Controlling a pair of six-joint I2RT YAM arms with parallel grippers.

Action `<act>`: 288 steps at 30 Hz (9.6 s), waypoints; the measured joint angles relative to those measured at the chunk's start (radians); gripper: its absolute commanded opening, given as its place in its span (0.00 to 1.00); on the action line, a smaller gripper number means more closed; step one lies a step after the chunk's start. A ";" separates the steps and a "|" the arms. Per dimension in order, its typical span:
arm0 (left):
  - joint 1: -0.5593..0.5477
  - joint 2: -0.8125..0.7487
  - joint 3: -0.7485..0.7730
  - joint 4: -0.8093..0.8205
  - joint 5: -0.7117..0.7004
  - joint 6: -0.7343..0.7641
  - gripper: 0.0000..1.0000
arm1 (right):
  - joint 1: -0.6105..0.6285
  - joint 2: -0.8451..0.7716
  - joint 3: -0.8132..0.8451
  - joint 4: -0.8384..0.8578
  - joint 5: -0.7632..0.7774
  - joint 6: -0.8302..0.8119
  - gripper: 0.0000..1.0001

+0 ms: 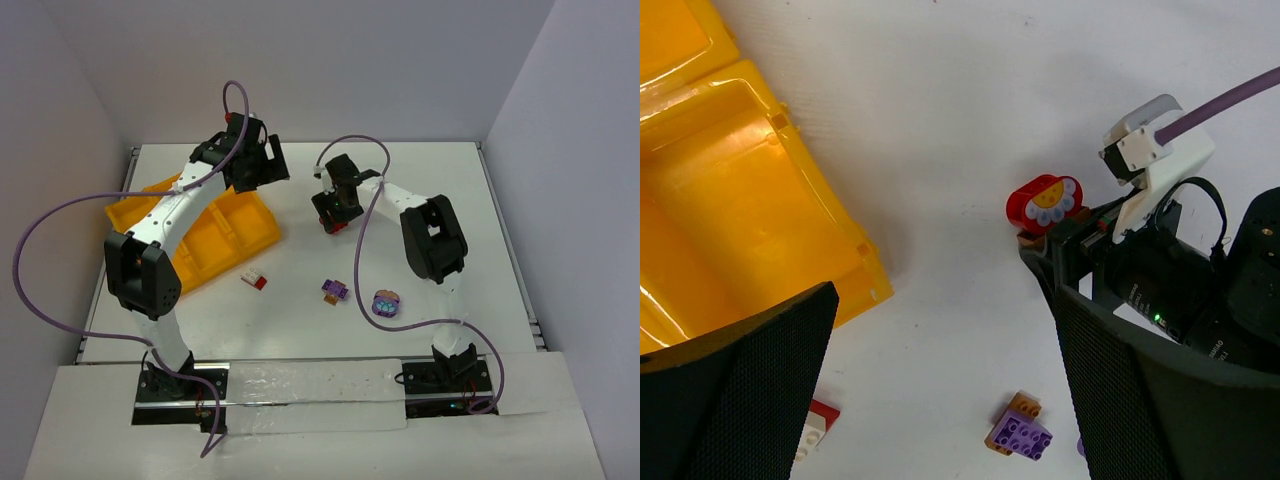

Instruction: Sort the legos into containers by color

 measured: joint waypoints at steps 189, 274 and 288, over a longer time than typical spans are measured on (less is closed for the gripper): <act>-0.440 0.143 -0.175 0.254 0.067 0.619 0.84 | -0.380 -1.277 -0.819 0.126 0.091 0.551 0.93; -0.147 -0.141 -0.399 0.495 0.711 0.236 0.00 | -0.373 -1.179 -0.815 0.250 -0.332 0.534 0.90; -0.034 -0.268 -0.635 0.995 1.044 -0.165 0.00 | -0.296 -1.002 -0.762 0.617 -0.762 0.693 0.84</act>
